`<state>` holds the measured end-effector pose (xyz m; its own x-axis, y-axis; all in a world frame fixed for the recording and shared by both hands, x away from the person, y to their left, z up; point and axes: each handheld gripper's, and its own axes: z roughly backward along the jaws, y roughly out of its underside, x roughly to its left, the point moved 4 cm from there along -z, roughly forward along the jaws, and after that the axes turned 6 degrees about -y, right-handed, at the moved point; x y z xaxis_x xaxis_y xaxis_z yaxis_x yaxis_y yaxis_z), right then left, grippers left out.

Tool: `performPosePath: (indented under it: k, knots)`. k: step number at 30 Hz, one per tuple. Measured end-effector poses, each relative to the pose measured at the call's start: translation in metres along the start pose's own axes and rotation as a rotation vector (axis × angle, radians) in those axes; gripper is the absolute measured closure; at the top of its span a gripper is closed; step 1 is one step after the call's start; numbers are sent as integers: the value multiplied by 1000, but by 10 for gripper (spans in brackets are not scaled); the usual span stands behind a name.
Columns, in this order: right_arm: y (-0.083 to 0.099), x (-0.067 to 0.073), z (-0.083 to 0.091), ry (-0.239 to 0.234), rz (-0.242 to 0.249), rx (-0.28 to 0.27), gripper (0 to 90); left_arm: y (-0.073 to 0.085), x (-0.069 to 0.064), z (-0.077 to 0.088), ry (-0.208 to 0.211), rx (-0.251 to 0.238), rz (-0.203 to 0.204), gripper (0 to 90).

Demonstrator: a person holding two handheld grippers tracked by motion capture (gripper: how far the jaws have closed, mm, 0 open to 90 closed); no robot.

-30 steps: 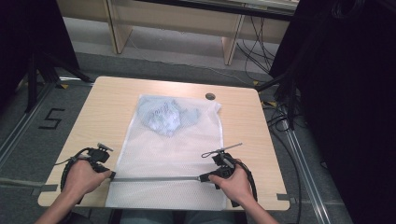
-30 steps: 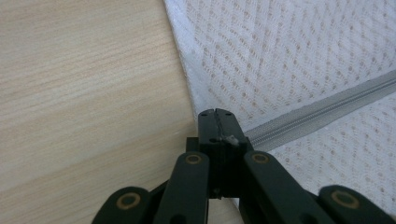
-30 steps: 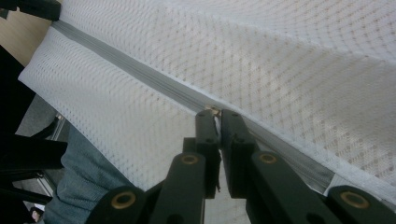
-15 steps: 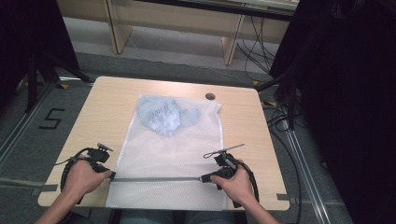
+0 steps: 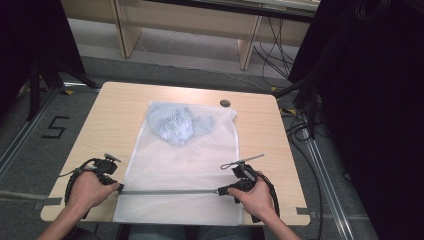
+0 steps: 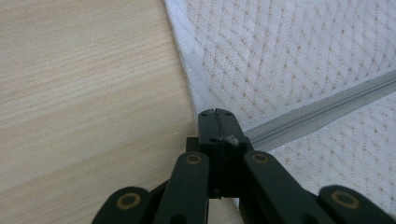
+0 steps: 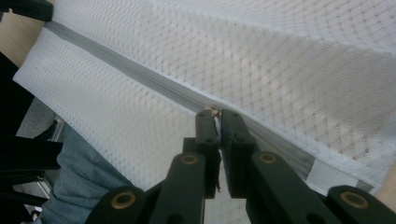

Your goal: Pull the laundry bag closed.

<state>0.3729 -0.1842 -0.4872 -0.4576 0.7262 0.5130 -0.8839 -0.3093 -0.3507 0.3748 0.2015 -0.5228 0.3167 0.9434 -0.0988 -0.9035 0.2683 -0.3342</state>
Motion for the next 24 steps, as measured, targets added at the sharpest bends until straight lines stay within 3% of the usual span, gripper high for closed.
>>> performPosePath:
  k: [5, 24]
  knots:
    - [0, -2, 1, -8, 18, -5, 870, 0, 0, 0, 1, 0, 2, 899]
    - [3, -7, 6, -6, -2, -12, 870, 0, 0, 0, 0, -1, 2, 899]
